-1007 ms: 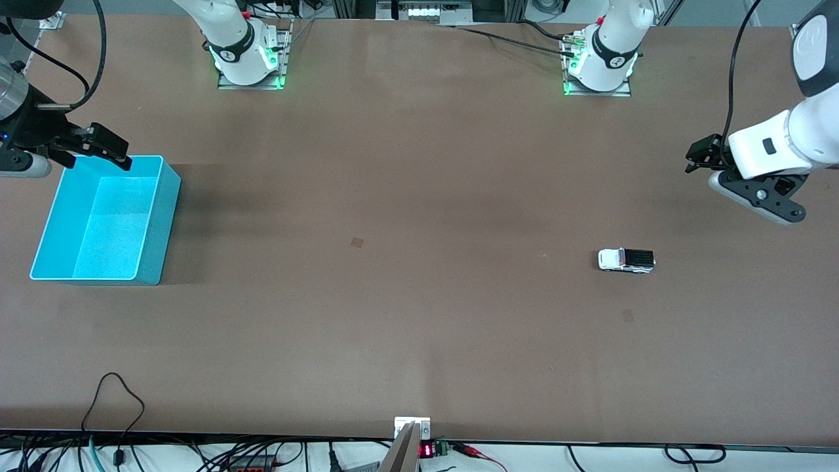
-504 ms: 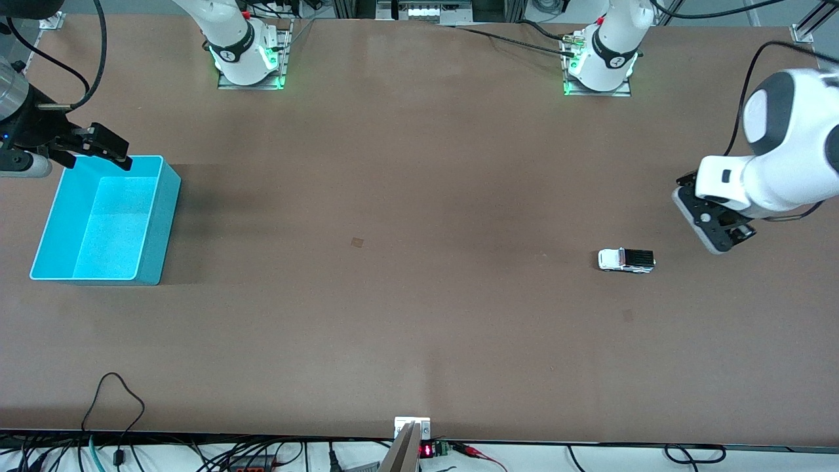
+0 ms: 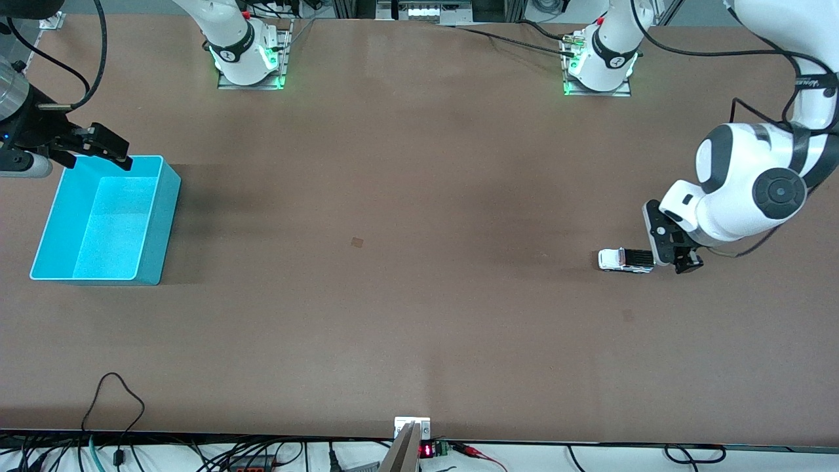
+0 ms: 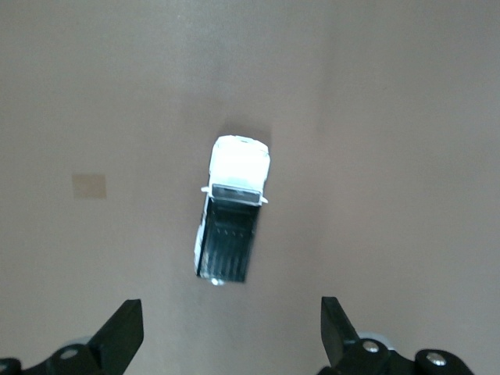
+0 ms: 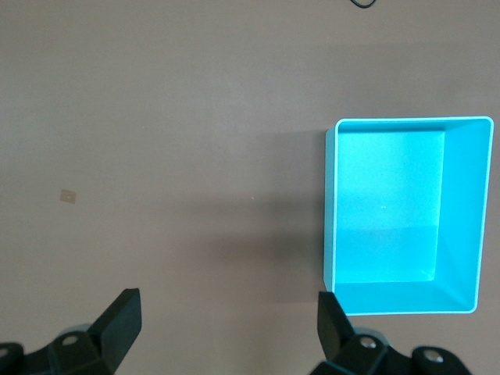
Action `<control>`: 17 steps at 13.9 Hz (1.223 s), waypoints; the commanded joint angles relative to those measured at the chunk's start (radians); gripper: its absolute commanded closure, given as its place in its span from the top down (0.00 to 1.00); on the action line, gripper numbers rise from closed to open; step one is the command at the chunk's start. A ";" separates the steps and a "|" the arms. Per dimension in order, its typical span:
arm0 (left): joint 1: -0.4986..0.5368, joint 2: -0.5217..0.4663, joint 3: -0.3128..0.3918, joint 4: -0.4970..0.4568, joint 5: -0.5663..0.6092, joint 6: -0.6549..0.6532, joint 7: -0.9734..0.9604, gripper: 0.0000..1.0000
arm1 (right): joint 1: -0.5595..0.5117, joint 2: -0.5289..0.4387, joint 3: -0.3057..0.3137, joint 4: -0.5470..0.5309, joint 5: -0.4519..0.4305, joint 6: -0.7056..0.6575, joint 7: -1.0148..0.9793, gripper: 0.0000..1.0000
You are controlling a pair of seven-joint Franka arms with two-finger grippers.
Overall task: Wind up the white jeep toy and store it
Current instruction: 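Lower the left gripper over the white toy jeep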
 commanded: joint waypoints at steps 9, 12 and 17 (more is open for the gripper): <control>0.039 0.097 -0.009 -0.107 0.005 0.278 0.128 1.00 | -0.006 -0.022 0.006 -0.022 0.005 0.006 -0.015 1.00; 0.061 0.129 -0.027 -0.118 0.003 0.333 0.122 1.00 | -0.004 -0.022 0.006 -0.022 0.005 0.004 -0.015 1.00; 0.232 0.172 -0.210 -0.117 0.003 0.357 0.122 0.76 | -0.004 -0.024 0.006 -0.022 0.005 0.004 -0.015 1.00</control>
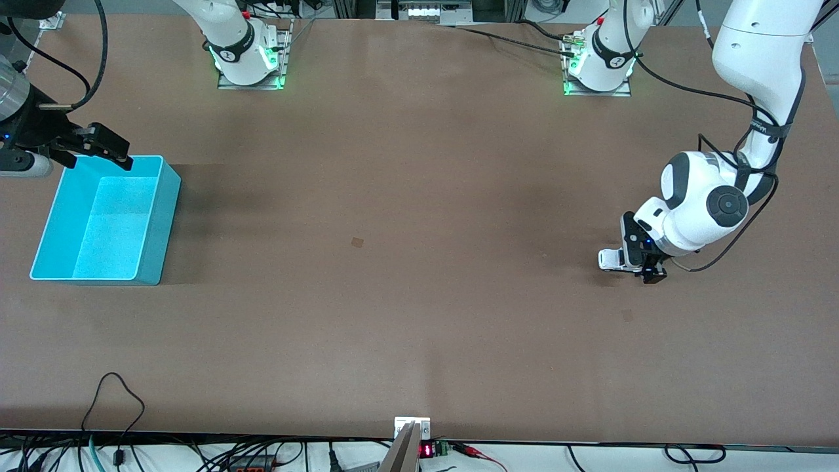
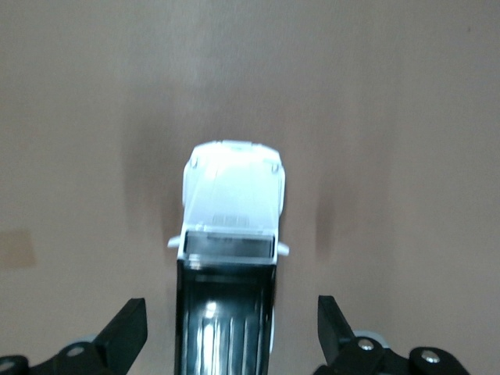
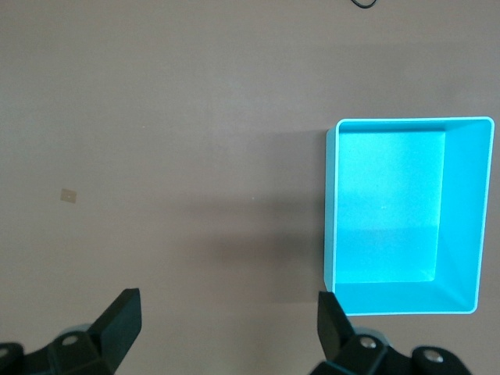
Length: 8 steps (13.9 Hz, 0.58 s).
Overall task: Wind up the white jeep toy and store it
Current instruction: 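Close the left gripper on the jeep and press it onto the table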
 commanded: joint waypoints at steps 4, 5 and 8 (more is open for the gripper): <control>0.080 0.010 -0.081 -0.001 0.005 0.027 0.015 0.13 | -0.005 -0.024 0.005 -0.022 0.005 0.003 -0.014 1.00; 0.080 0.012 -0.081 -0.001 0.005 0.027 0.010 0.10 | -0.005 -0.024 0.005 -0.022 0.005 0.003 -0.014 1.00; 0.083 0.015 -0.081 -0.001 0.003 0.026 -0.040 0.07 | -0.005 -0.024 0.005 -0.022 0.005 0.003 -0.014 1.00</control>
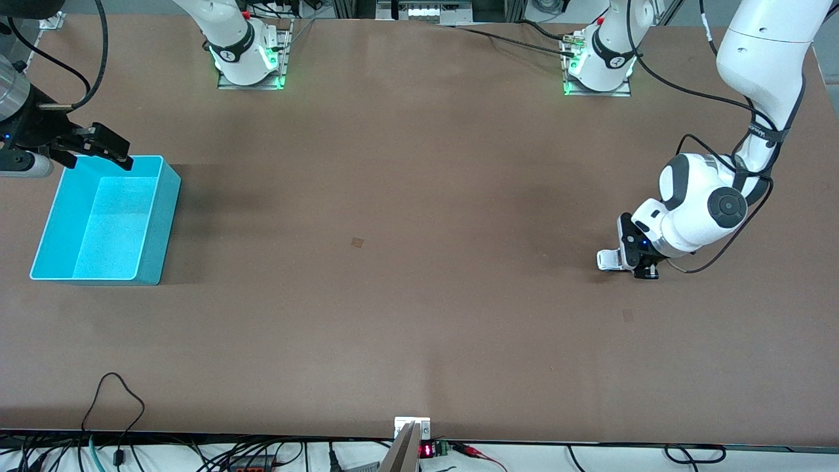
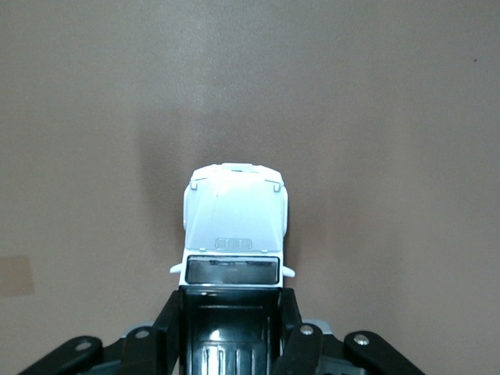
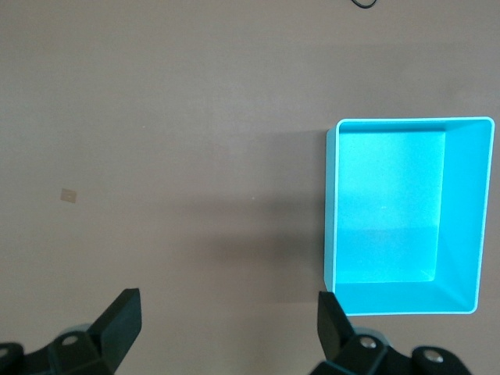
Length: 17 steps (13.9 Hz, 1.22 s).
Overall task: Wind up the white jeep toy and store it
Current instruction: 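Close the left gripper on the jeep and press it onto the table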
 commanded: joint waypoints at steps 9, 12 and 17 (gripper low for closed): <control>0.143 0.059 -0.006 0.006 0.012 -0.007 0.041 0.07 | -0.005 -0.022 0.004 -0.022 0.005 0.003 -0.014 1.00; 0.247 0.113 -0.006 0.055 0.020 -0.007 0.168 0.07 | -0.005 -0.024 0.004 -0.022 0.005 0.003 -0.014 1.00; 0.373 0.150 -0.001 0.107 0.020 -0.007 0.339 0.06 | -0.005 -0.024 0.004 -0.022 0.005 0.003 -0.014 1.00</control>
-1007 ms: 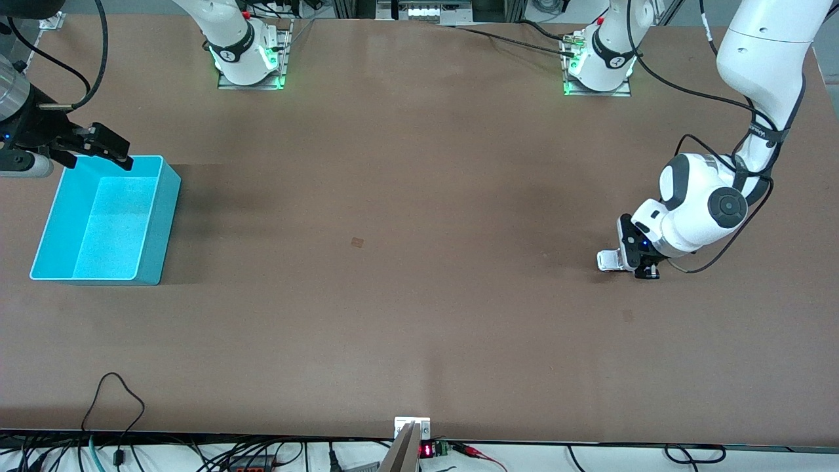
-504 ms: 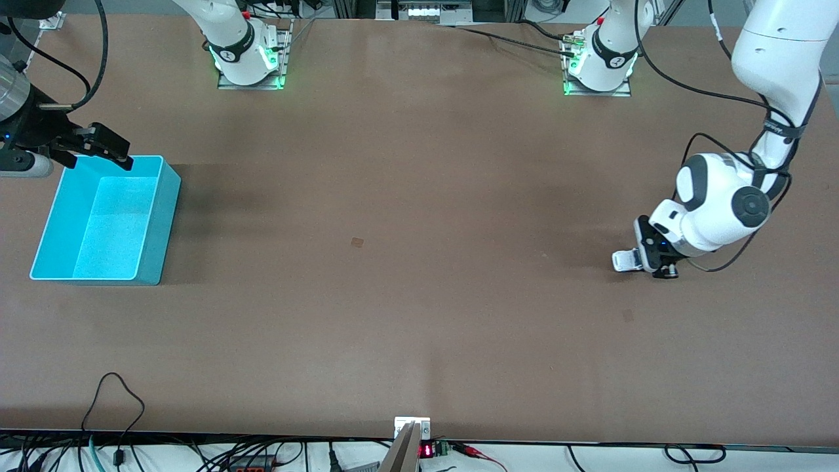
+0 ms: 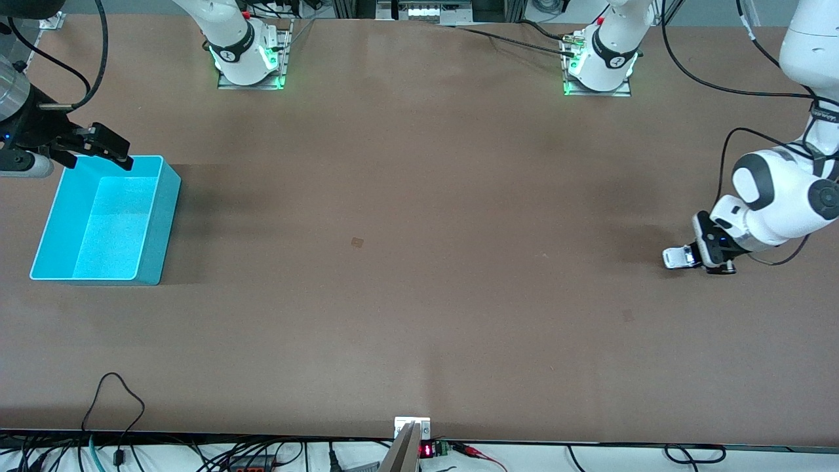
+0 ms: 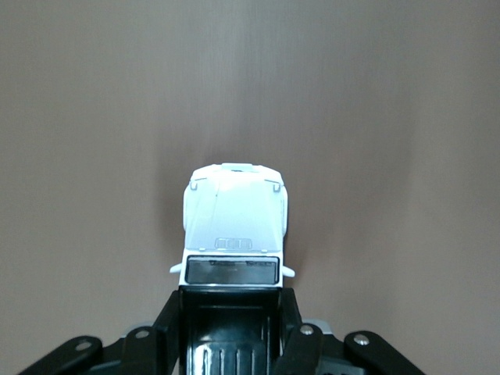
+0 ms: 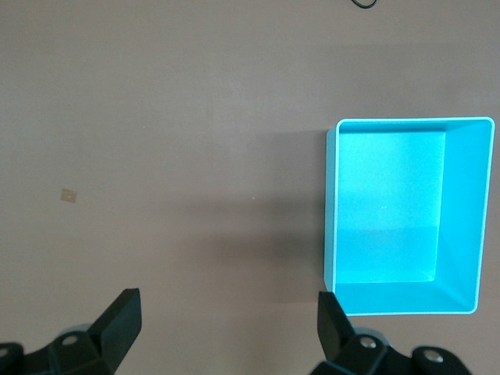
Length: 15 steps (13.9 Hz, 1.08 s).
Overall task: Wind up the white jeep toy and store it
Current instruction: 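Drag the jeep backward with the left gripper, then release it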
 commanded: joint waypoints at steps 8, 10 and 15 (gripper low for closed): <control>0.077 0.169 -0.001 0.108 0.020 0.008 0.211 0.06 | -0.005 -0.024 0.004 -0.022 0.005 0.003 -0.014 1.00; 0.077 0.171 -0.001 0.110 0.020 0.008 0.214 0.06 | -0.005 -0.024 0.004 -0.022 0.005 0.003 -0.014 1.00; 0.069 0.166 -0.003 0.108 0.022 0.006 0.215 0.07 | -0.005 -0.024 0.004 -0.022 0.005 0.003 -0.014 1.00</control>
